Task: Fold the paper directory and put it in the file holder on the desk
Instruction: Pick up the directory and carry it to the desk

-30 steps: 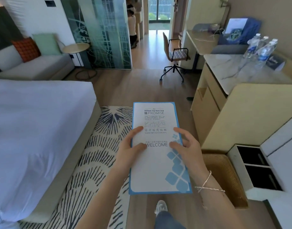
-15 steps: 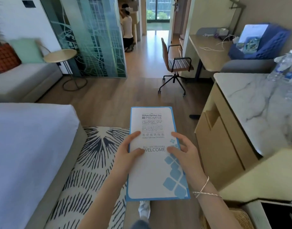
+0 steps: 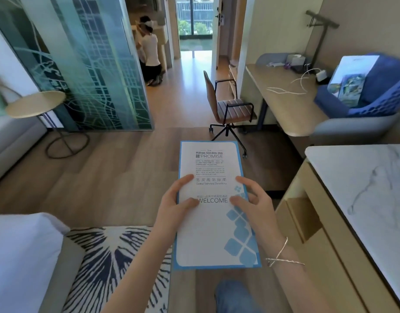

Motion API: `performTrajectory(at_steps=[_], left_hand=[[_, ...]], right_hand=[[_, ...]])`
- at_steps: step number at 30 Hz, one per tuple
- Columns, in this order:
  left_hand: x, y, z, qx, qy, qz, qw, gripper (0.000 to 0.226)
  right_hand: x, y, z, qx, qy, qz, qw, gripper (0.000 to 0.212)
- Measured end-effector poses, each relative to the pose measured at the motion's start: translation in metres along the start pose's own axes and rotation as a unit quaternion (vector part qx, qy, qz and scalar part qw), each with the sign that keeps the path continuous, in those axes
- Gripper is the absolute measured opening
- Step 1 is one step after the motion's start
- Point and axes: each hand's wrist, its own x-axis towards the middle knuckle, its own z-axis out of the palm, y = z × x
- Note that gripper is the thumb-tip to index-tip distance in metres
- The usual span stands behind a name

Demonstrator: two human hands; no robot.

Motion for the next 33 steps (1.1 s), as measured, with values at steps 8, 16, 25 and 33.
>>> performTrajectory(at_steps=[8,16,25,33], left_hand=[[0.237,0.004,0.046,-0.007,0.039,-0.008,0.999,0.057],[0.423,0.051,0.071,0.001,0.068,0.024,0.997,0.054],[0.615,0.061,0.071,-0.003,0.046,0.015,0.999,0.053],[0.814,0.095,0.119,0.000,-0.116,0.003,0.993,0.054]], right_hand=[[0.256,-0.016,-0.013,-0.013,-0.027,0.014,0.999,0.040],[0.455,-0.073,-0.005,-0.009,-0.073,0.018,0.997,0.042],[0.632,-0.080,0.019,0.005,-0.038,0.010,0.999,0.043],[0.770,-0.111,0.002,0.046,0.103,-0.003,0.994,0.040]])
